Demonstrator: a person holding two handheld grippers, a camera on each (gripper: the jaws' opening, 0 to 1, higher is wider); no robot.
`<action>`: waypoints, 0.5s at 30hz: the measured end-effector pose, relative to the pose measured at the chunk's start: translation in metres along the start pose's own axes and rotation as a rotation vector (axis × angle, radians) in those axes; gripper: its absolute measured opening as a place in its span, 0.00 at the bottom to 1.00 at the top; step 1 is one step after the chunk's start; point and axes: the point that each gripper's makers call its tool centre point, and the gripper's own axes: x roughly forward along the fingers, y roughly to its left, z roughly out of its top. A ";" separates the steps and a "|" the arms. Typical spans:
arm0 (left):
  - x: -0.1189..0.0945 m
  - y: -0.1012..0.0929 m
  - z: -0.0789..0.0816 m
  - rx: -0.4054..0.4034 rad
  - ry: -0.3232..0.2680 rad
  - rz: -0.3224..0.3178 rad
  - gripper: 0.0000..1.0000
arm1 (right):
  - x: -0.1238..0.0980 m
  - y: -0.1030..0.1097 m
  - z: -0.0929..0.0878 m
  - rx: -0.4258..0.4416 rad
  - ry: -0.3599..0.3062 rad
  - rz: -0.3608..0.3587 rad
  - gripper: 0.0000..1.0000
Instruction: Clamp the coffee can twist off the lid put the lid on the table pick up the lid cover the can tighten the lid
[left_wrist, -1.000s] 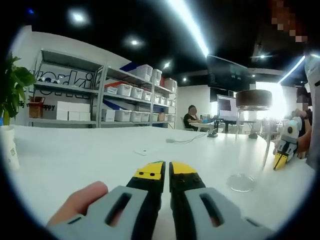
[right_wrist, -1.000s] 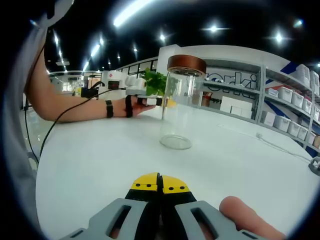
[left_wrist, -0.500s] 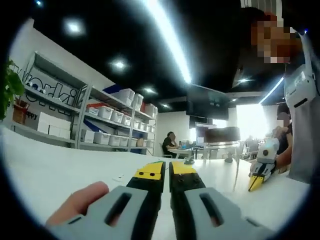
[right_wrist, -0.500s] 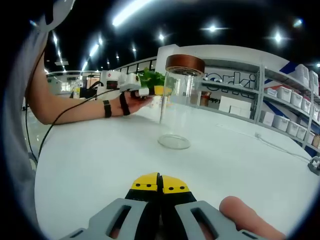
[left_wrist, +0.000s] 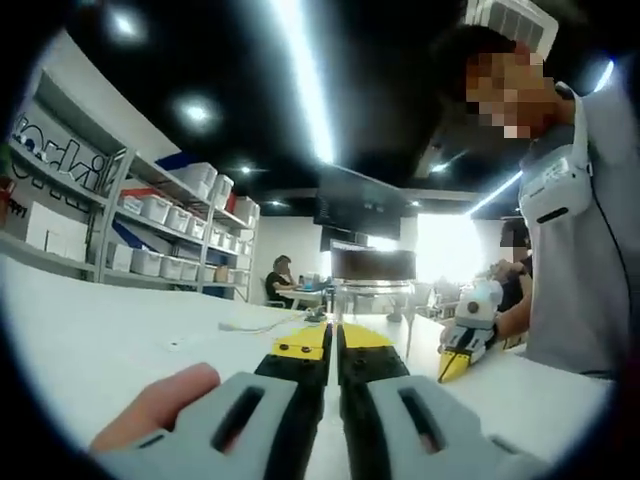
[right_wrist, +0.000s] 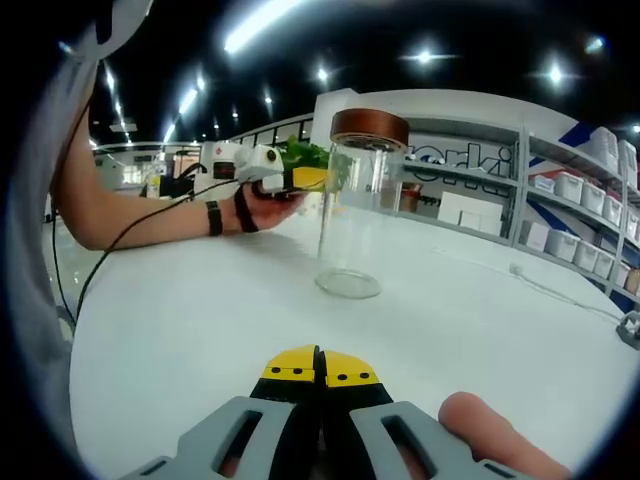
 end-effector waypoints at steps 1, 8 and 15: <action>0.002 -0.006 -0.001 -0.012 0.004 -0.028 0.00 | 0.000 0.000 0.000 0.001 0.000 0.000 0.00; 0.010 -0.037 -0.027 -0.057 0.115 -0.177 0.00 | 0.000 0.000 0.001 0.002 0.000 0.001 0.00; 0.014 -0.046 -0.037 -0.064 0.159 -0.194 0.00 | 0.000 0.000 0.000 0.006 0.000 0.004 0.00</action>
